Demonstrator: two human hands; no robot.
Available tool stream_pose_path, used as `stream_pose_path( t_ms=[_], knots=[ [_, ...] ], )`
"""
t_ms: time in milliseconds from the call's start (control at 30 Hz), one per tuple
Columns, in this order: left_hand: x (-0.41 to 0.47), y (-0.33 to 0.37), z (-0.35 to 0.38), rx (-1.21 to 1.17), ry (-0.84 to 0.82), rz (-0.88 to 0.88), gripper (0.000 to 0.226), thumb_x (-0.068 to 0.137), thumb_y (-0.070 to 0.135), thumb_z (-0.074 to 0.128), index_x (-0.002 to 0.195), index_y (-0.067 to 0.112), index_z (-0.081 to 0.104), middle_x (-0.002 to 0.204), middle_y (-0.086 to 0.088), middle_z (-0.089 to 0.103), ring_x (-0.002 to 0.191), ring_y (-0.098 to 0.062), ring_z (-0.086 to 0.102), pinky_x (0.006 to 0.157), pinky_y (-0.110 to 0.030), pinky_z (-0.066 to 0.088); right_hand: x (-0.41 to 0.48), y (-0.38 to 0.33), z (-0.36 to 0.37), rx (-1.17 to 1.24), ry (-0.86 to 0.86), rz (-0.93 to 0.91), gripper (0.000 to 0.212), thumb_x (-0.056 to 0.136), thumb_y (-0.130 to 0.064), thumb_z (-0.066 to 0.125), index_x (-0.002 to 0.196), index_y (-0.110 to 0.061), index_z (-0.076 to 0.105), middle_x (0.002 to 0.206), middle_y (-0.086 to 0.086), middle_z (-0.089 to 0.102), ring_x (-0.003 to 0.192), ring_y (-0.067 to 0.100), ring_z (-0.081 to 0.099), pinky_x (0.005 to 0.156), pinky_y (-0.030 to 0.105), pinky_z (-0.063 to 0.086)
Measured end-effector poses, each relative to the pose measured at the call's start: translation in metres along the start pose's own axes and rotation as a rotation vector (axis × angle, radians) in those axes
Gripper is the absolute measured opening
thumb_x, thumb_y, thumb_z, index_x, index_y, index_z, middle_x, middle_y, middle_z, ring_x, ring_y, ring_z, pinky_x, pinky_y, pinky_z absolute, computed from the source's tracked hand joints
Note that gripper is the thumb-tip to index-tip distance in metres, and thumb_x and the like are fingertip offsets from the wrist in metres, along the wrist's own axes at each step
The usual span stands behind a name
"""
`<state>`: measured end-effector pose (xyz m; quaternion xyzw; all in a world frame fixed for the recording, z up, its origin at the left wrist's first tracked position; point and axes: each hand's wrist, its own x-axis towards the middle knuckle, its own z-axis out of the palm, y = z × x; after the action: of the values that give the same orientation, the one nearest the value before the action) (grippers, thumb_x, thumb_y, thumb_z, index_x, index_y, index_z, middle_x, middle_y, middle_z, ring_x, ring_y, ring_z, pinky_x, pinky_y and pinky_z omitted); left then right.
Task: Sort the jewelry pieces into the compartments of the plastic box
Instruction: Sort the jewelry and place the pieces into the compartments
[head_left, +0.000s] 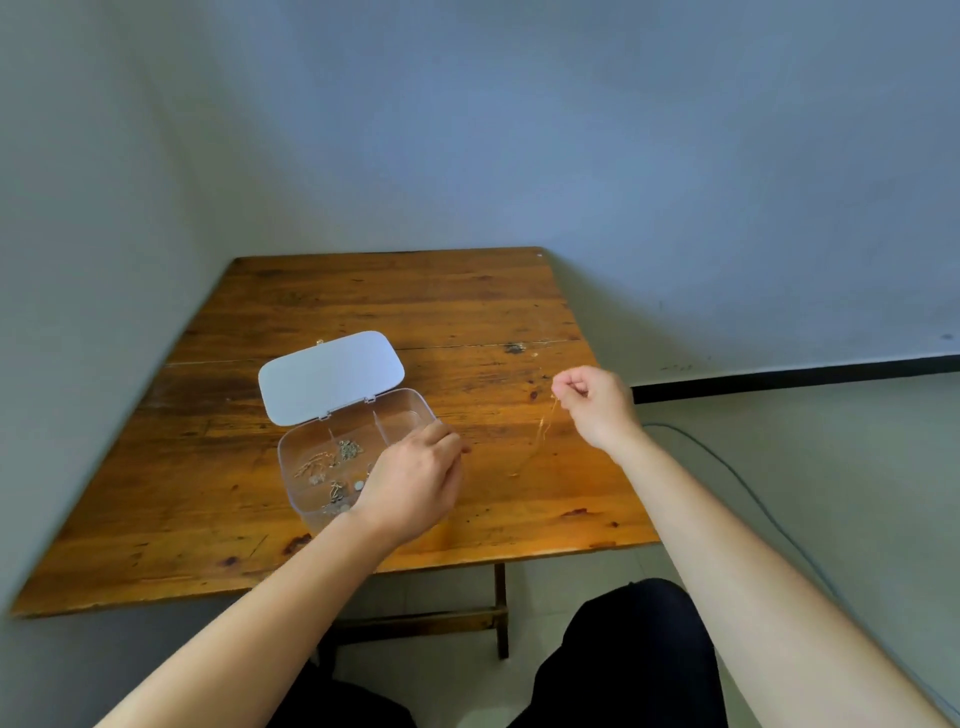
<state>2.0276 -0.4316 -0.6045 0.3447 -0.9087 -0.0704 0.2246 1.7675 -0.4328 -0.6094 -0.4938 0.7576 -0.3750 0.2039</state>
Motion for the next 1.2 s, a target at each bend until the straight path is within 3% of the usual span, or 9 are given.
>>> stream_pose_path(
  t_ms=[167, 267, 367, 500, 600, 700, 833, 1100, 1200],
  knots=[
    [0.066, -0.017, 0.002, 0.062, 0.0, -0.058, 0.025, 0.095, 0.014, 0.053, 0.112, 0.009, 0.069, 0.11, -0.008, 0.067, 0.099, -0.026, 0.061, 0.08, -0.042, 0.055, 0.048, -0.021, -0.012, 0.298, 0.094, 0.043, 0.016, 0.099, -0.02, 0.061, 0.112, -0.02, 0.071, 0.099, -0.01, 0.07, 0.089, 0.006, 0.07, 0.083, 0.03, 0.059],
    [0.103, -0.034, 0.013, 0.098, -0.147, -0.135, 0.029, 0.096, 0.015, 0.049, 0.12, 0.008, 0.065, 0.12, -0.011, 0.064, 0.109, -0.03, 0.059, 0.087, -0.043, 0.053, 0.079, -0.035, -0.016, 0.453, 0.117, 0.045, 0.021, 0.1, -0.018, 0.061, 0.119, -0.016, 0.069, 0.103, -0.007, 0.071, 0.088, 0.007, 0.073, 0.078, 0.021, 0.059],
    [0.132, -0.053, 0.026, 0.147, -0.329, -0.208, 0.036, 0.096, 0.017, 0.049, 0.13, 0.01, 0.058, 0.137, -0.012, 0.056, 0.122, -0.031, 0.054, 0.094, -0.04, 0.053, 0.111, -0.051, -0.016, 0.598, 0.136, 0.028, 0.022, 0.099, -0.015, 0.062, 0.12, -0.015, 0.069, 0.105, -0.003, 0.07, 0.089, 0.009, 0.074, 0.079, 0.022, 0.06],
    [0.158, -0.071, 0.045, 0.226, -0.45, -0.266, 0.052, 0.097, 0.02, 0.051, 0.147, 0.018, 0.041, 0.158, -0.012, 0.036, 0.144, -0.033, 0.032, 0.111, -0.043, 0.04, 0.15, -0.061, -0.007, 0.728, 0.157, 0.019, 0.019, 0.098, -0.013, 0.063, 0.116, -0.016, 0.069, 0.109, 0.0, 0.069, 0.089, 0.008, 0.075, 0.076, 0.02, 0.059],
    [0.166, -0.08, 0.056, 0.235, -0.481, -0.287, 0.056, 0.098, 0.022, 0.049, 0.151, 0.023, 0.033, 0.161, -0.009, 0.03, 0.147, -0.033, 0.028, 0.114, -0.045, 0.037, 0.171, -0.049, 0.015, 0.565, 0.143, 0.032, 0.021, 0.099, -0.016, 0.062, 0.118, -0.019, 0.07, 0.114, -0.004, 0.069, 0.097, 0.011, 0.072, 0.082, 0.025, 0.059],
    [0.167, -0.086, 0.065, 0.269, -0.501, -0.275, 0.049, 0.099, 0.027, 0.046, 0.147, 0.025, 0.041, 0.157, -0.008, 0.038, 0.14, -0.034, 0.039, 0.108, -0.045, 0.042, 0.179, -0.023, 0.041, 0.265, 0.105, 0.061, 0.023, 0.1, -0.02, 0.06, 0.119, -0.022, 0.071, 0.118, -0.006, 0.071, 0.108, 0.013, 0.065, 0.096, 0.029, 0.051],
    [0.167, -0.09, 0.072, 0.301, -0.485, -0.269, 0.047, 0.1, 0.028, 0.042, 0.147, 0.024, 0.042, 0.159, -0.009, 0.035, 0.142, -0.035, 0.036, 0.107, -0.046, 0.043, 0.172, 0.008, 0.064, -0.003, 0.053, 0.102, 0.022, 0.099, -0.023, 0.062, 0.117, -0.023, 0.073, 0.121, -0.005, 0.072, 0.107, 0.016, 0.068, 0.085, 0.024, 0.046],
    [0.164, -0.087, 0.071, 0.271, -0.572, -0.285, 0.059, 0.099, 0.021, 0.046, 0.155, 0.021, 0.025, 0.164, -0.012, 0.02, 0.148, -0.038, 0.021, 0.114, -0.047, 0.035, 0.153, 0.005, 0.068, -0.048, 0.083, 0.107, 0.029, 0.1, -0.022, 0.057, 0.127, -0.02, 0.067, 0.129, -0.001, 0.067, 0.119, 0.02, 0.06, 0.096, 0.03, 0.045],
    [0.161, -0.086, 0.06, 0.194, -0.535, -0.299, 0.051, 0.098, 0.016, 0.045, 0.148, 0.017, 0.038, 0.153, -0.014, 0.041, 0.137, -0.037, 0.04, 0.109, -0.044, 0.043, 0.135, 0.003, 0.066, -0.04, 0.075, 0.098, 0.032, 0.1, -0.023, 0.055, 0.131, -0.022, 0.063, 0.133, 0.002, 0.063, 0.122, 0.022, 0.057, 0.1, 0.033, 0.043]
  ],
)
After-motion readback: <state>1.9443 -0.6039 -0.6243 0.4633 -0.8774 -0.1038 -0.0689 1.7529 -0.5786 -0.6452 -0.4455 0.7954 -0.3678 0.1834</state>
